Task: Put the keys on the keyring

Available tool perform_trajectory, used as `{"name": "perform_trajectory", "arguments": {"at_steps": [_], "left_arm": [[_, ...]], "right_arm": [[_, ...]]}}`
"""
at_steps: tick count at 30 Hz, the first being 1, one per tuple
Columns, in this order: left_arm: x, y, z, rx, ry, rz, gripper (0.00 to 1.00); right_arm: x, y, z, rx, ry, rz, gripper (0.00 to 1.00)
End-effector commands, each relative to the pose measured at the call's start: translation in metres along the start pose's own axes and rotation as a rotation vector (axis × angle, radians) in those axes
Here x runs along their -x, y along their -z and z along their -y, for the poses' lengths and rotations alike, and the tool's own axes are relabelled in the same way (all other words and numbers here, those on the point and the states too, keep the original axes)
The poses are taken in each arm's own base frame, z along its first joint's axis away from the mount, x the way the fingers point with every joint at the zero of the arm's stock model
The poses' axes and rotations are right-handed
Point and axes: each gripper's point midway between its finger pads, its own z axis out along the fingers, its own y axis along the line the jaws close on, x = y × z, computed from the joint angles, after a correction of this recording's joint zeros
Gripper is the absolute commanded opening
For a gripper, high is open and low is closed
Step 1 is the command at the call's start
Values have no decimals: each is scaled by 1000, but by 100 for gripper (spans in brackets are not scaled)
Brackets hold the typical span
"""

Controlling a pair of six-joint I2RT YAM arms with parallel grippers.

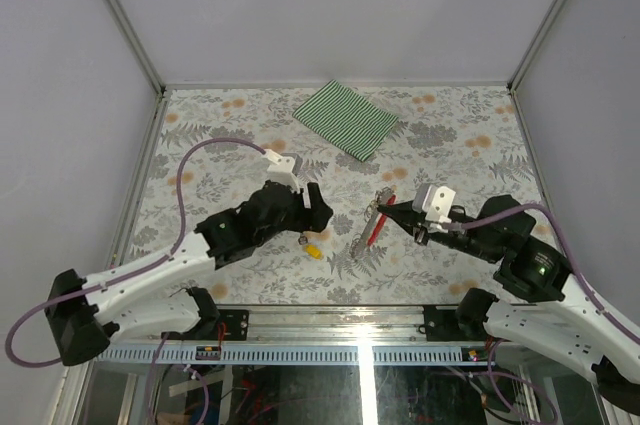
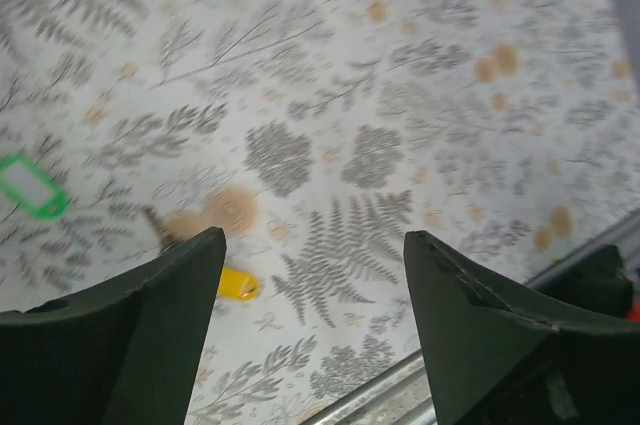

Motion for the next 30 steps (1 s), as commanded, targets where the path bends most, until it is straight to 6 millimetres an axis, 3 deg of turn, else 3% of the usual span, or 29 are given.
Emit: {"name": "perform_trajectory", "arguments": {"at_steps": [1, 6, 11, 21, 26, 30], "left_arm": [[-20, -7, -39, 204, 94, -85, 76], [-44, -18, -59, 334, 91, -194, 90], [-58, -26, -75, 413, 89, -252, 93], [-89, -41, -91, 459, 89, -365, 84], [-112, -49, -92, 489, 97, -429, 70], [-123, -52, -92, 502, 100, -448, 64]], "right_arm": [[-14, 5, 8, -108, -179, -56, 0], [-45, 2, -1, -99, -269, -195, 0], [-63, -2, -9, -74, -309, -277, 0], [-78, -1, -14, -85, -355, -311, 0], [-80, -1, -19, -65, -370, -308, 0], [-80, 1, -20, -65, -371, -306, 0]]}}
